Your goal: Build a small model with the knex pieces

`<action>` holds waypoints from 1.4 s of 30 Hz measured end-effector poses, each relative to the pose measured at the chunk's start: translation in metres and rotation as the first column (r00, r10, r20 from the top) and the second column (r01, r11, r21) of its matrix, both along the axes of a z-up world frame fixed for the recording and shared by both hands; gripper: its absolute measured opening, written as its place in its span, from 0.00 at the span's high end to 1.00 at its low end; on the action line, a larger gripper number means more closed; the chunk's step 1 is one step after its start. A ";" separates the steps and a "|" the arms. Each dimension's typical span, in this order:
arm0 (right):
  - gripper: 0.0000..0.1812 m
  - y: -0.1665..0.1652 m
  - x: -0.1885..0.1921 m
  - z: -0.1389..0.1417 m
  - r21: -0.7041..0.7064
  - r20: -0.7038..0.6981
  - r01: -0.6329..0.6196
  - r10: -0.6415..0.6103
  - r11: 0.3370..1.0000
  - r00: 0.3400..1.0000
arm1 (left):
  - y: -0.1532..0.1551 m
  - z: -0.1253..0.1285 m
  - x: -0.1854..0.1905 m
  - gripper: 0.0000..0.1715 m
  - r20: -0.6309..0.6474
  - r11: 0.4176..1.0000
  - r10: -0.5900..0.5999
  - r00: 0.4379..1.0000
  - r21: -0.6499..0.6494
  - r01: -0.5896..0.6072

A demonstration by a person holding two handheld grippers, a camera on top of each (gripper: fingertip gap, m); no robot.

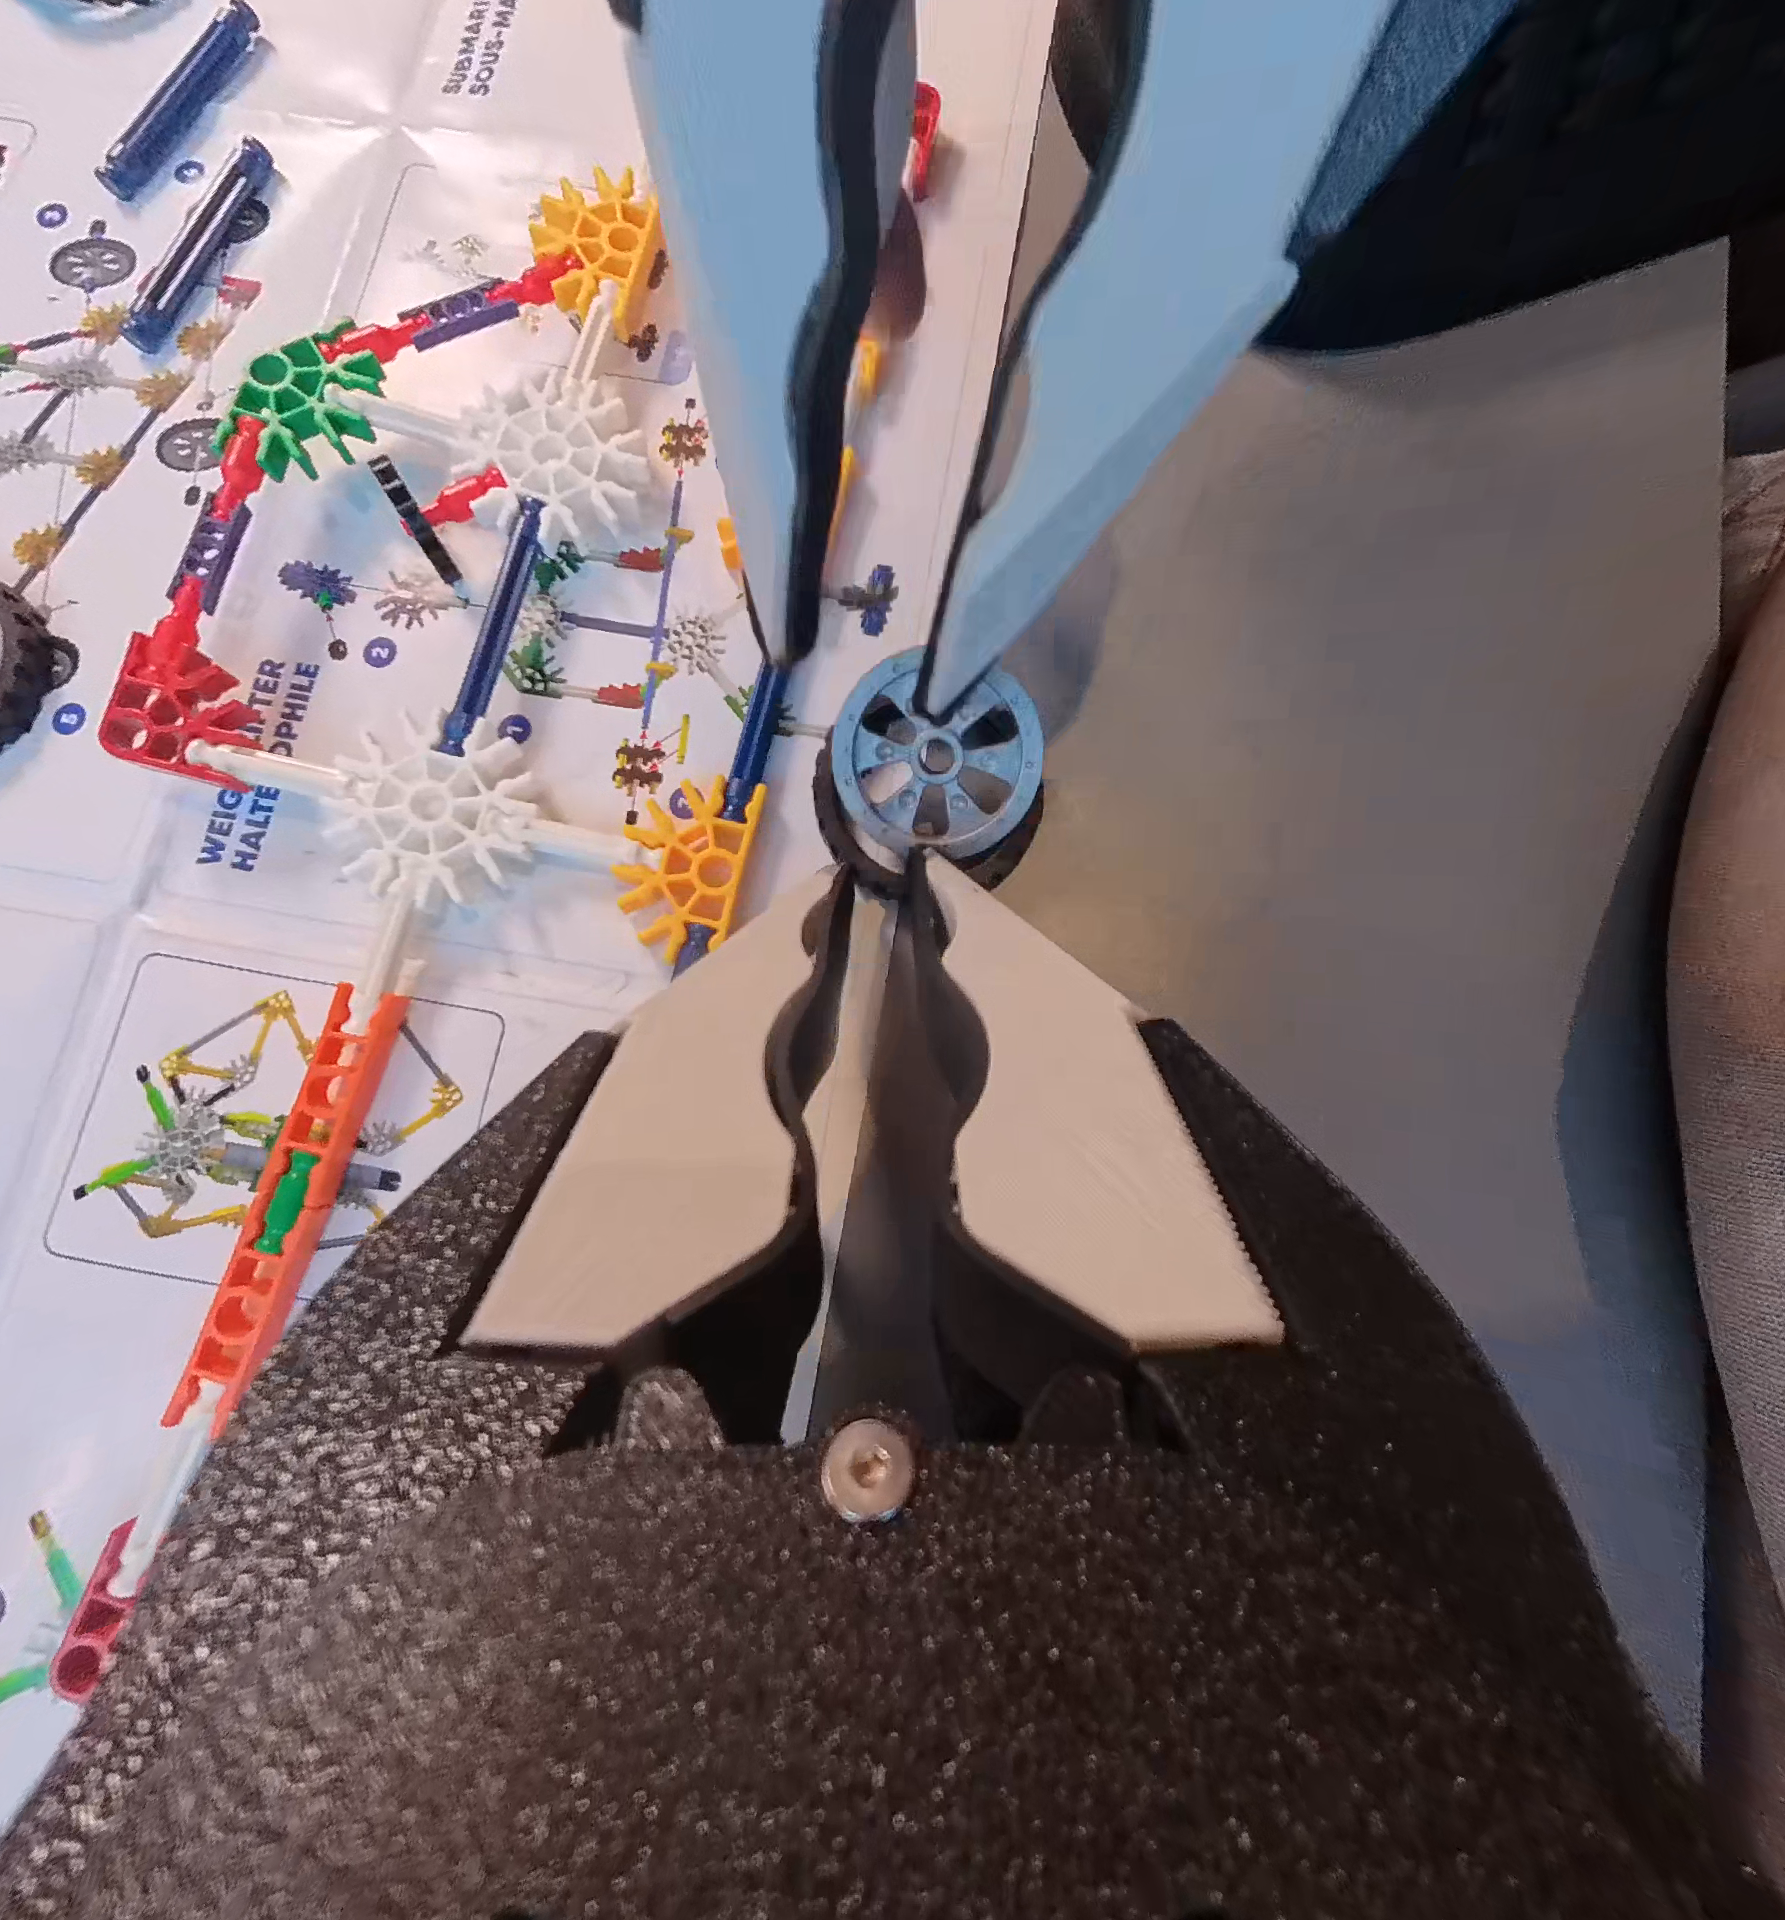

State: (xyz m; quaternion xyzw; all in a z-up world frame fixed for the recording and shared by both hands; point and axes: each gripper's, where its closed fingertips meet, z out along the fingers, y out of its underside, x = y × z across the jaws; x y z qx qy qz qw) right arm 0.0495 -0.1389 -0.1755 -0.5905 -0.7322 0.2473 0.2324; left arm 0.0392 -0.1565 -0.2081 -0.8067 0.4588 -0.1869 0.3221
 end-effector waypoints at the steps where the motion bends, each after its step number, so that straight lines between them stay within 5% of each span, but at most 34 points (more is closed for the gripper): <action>1: 0.89 0.001 0.006 -0.001 -0.057 0.019 0.041 -0.040 0.998 0.999 | 0.000 0.000 0.000 0.95 -0.001 1.000 0.000 1.000 0.001 0.000; 7: 0.89 -0.008 0.011 -0.012 -0.265 0.050 0.188 -0.181 0.946 0.982 | -0.001 0.000 0.001 0.95 0.017 1.000 -0.004 1.000 -0.008 0.004; 23: 0.95 -0.006 -0.001 -0.023 -0.086 0.114 0.147 -0.137 0.985 0.984 | -0.010 0.013 -0.005 0.91 0.212 0.980 0.038 0.977 -0.201 0.006; 42: 0.97 -0.011 -0.011 -0.025 0.067 0.152 0.009 -0.019 0.998 0.988 | -0.004 0.004 -0.007 1.00 0.123 0.988 0.071 0.990 -0.145 -0.053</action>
